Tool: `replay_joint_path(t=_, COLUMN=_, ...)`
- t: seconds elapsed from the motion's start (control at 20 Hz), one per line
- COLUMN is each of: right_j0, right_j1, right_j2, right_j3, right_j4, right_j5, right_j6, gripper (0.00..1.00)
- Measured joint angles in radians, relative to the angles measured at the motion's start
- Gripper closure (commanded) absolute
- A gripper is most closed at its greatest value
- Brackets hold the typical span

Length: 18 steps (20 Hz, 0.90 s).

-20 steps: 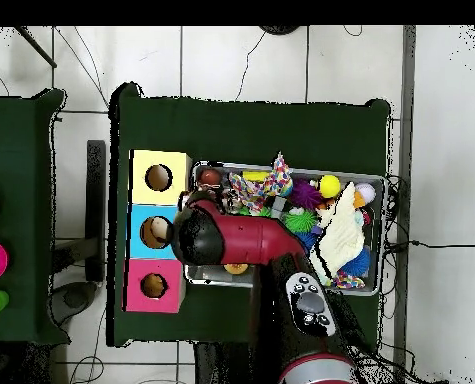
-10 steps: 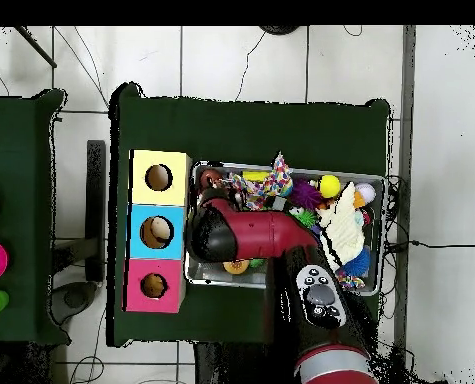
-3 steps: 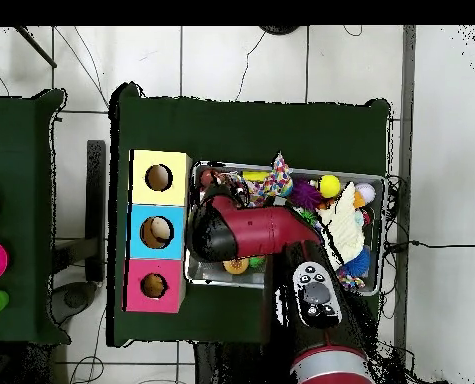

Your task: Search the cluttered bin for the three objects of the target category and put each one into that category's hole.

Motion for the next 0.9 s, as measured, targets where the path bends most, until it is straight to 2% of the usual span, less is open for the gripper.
replay_joint_path(t=0.25, right_j0=0.026, right_j1=0.002, right_j2=-0.041, right_j3=-0.014, right_j4=-0.035, right_j5=-0.088, right_j6=0.0, gripper=1.0)
replay_joint_path(t=0.3, right_j0=0.029, right_j1=0.003, right_j2=-0.056, right_j3=-0.015, right_j4=-0.047, right_j5=-0.147, right_j6=0.0, gripper=1.0)
replay_joint_path(t=0.6, right_j0=0.029, right_j1=0.011, right_j2=-0.109, right_j3=-0.015, right_j4=-0.068, right_j5=-0.291, right_j6=0.0, gripper=1.0)
replay_joint_path(t=0.9, right_j0=0.03, right_j1=0.023, right_j2=-0.184, right_j3=-0.015, right_j4=-0.068, right_j5=-0.368, right_j6=0.0, gripper=1.0)
